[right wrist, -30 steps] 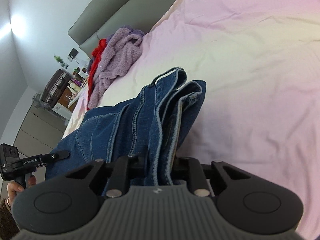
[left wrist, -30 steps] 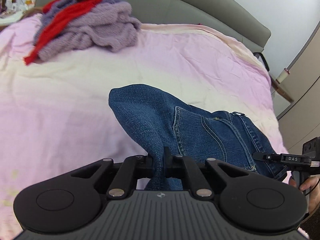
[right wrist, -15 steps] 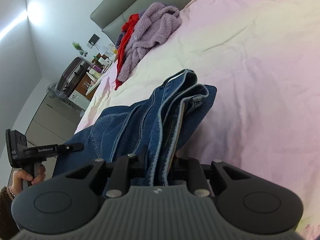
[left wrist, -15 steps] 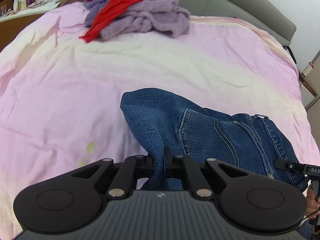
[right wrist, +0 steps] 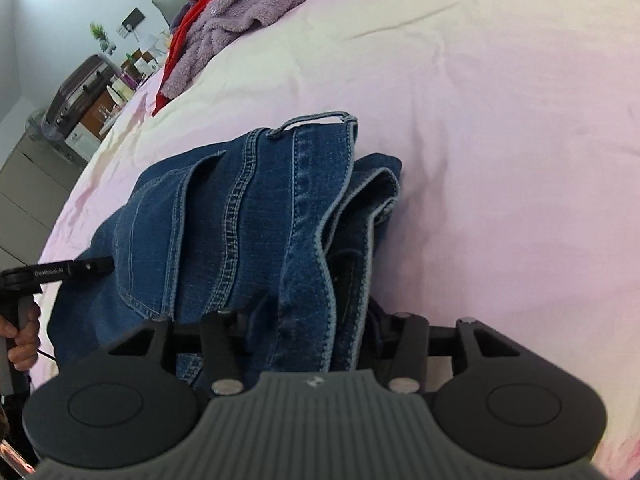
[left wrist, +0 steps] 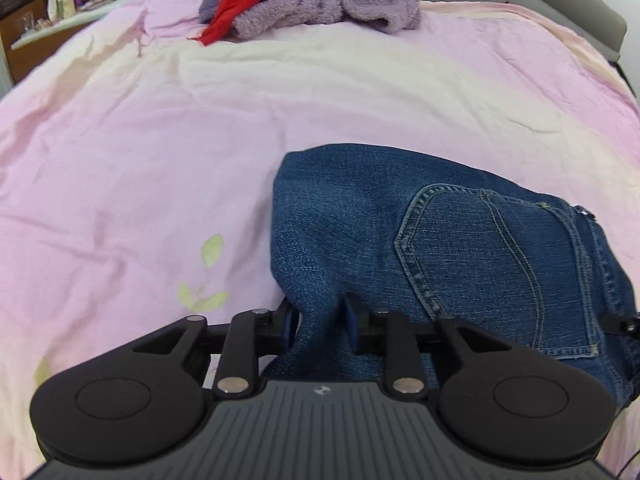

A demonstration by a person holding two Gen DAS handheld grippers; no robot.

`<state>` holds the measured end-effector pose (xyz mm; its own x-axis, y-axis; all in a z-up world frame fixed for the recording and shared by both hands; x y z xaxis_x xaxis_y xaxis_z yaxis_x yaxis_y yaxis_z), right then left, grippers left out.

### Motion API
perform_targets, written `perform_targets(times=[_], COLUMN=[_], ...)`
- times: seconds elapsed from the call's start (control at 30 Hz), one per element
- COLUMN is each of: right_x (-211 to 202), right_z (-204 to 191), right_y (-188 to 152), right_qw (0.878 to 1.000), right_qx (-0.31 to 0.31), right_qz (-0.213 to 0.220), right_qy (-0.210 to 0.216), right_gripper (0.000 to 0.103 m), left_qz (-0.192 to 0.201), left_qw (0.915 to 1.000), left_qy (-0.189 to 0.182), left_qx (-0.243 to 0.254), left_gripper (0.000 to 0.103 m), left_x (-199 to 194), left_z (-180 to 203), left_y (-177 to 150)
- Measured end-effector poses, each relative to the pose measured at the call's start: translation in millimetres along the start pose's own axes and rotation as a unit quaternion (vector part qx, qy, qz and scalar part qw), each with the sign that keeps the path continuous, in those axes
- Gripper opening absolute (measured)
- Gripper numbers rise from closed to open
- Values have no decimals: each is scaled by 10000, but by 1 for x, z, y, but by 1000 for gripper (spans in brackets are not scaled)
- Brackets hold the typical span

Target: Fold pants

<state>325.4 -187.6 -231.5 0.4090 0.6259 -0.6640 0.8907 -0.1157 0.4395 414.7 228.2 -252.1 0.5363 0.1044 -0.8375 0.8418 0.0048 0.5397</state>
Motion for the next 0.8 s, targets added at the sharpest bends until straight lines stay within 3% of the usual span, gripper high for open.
perform_targets(times=[0.13, 0.3, 0.4, 0.47, 0.57, 0.67, 0.8], right_x=[-28, -98, -151, -194, -259, -320, -385], right_z=[-13, -51, -90, -122, -166, -205, -246], right_y=[10, 25, 34, 38, 33, 14, -30], right_qw=[9979, 9897, 9785, 9678, 9493, 9331, 9130], right_qx=[-453, -1126, -1691, -2065, -2509, -2719, -2919], right_qz=[47, 426, 753, 1079, 1636, 2146, 2710], right_qy=[-458, -772, -904, -956, -951, -971, -883], right_gripper=[58, 64, 70, 80, 90, 94, 98], left_qz=[224, 1065, 1711, 2211, 2839, 3273, 3540], left_qw=[9978, 9896, 9767, 9641, 9449, 9299, 9219], left_qy=[539, 806, 1095, 1272, 1473, 1589, 1525], left_qx=[298, 536, 696, 740, 702, 536, 404], left_gripper=[41, 41, 47, 63, 80, 94, 96], left_x=[-38, -148, -231, -288, -363, -419, -467], left_z=[-11, -20, -20, -16, -1, 29, 71], left_y=[8, 33, 41, 39, 24, -3, -49])
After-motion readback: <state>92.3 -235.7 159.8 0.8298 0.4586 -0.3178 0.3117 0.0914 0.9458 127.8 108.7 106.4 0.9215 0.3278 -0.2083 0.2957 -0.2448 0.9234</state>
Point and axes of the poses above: each gripper's, at about its wrist camera, not at the fingertips, and x roughly the way its jaws point, z to its right, y to its top, the point moved 7 cm from there along x, roughly the way its jaws point, and after that the axes turned 15 degrees about y, right-handed, at the moved point
